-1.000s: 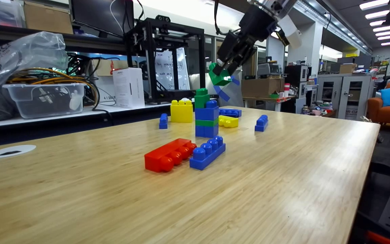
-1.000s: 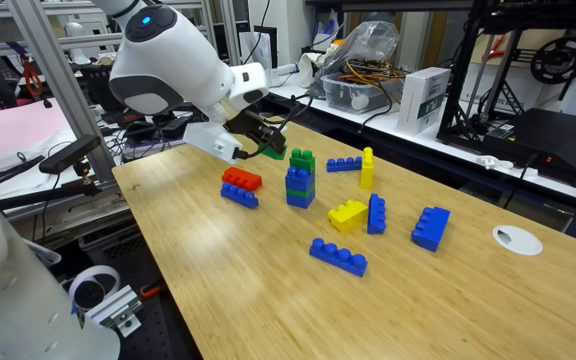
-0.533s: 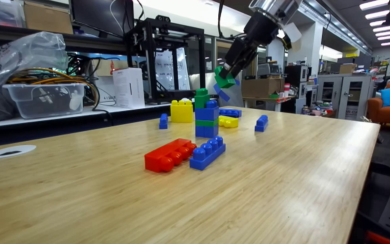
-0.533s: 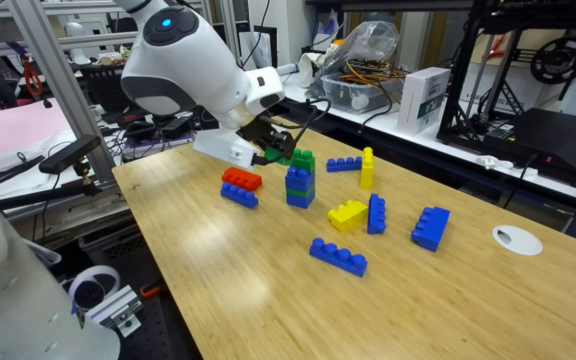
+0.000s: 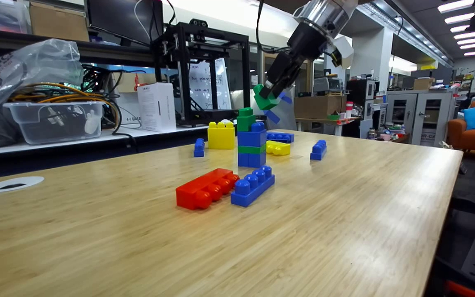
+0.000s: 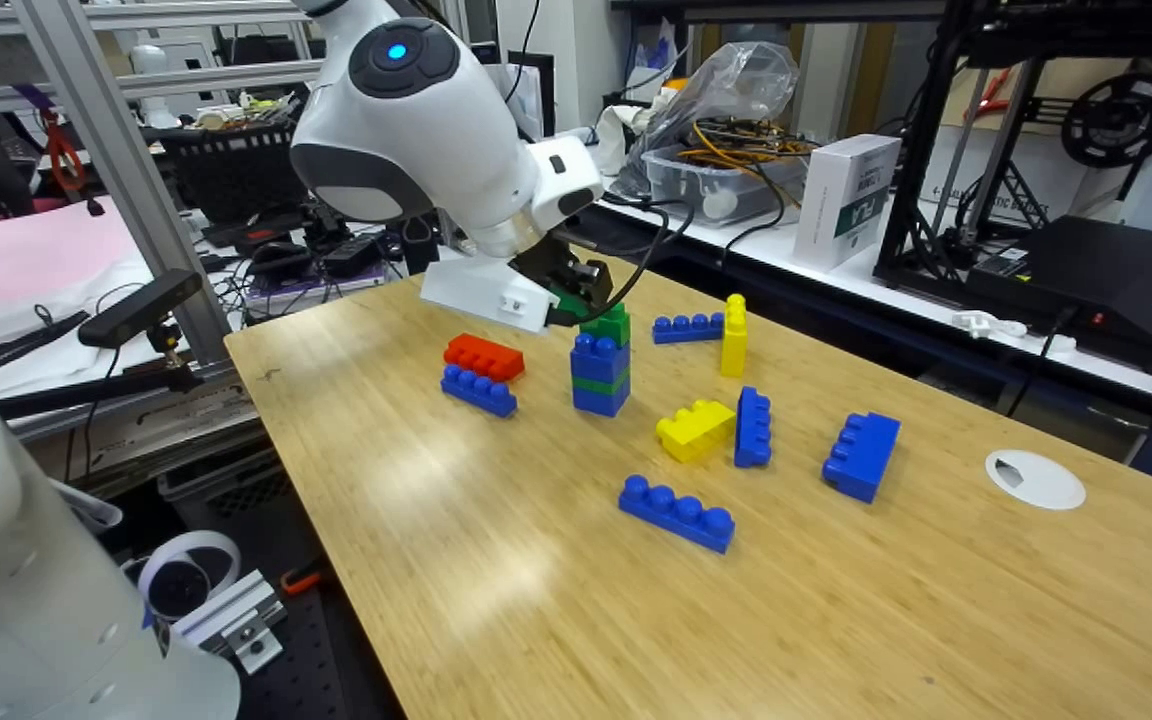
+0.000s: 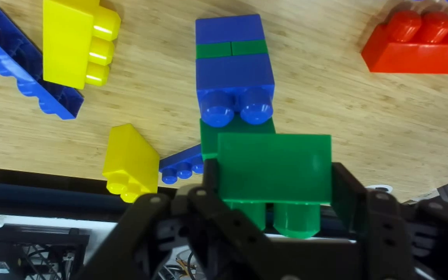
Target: Put the green blocks on top of the stack
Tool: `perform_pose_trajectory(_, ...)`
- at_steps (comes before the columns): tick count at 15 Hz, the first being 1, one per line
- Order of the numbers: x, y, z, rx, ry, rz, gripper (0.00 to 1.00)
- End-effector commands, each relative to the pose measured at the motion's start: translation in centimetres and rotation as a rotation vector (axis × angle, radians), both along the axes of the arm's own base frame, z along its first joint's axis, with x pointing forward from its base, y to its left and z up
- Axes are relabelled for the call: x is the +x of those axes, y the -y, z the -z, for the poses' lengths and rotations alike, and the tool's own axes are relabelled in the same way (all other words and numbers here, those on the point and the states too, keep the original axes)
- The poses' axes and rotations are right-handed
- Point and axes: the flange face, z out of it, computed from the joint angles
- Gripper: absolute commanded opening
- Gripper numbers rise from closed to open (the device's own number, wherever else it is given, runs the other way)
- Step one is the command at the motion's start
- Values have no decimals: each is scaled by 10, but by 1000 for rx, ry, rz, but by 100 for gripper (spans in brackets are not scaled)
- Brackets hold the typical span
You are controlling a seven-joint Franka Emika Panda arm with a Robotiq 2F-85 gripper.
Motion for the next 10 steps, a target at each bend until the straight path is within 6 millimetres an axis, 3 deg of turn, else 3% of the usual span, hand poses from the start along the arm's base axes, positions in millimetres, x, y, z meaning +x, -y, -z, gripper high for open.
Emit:
perform_pose_trajectory(1,18,-7,11,16,-3,-25,44)
perform_pose_trajectory(10,33,-7,39,33,-3,-6,44)
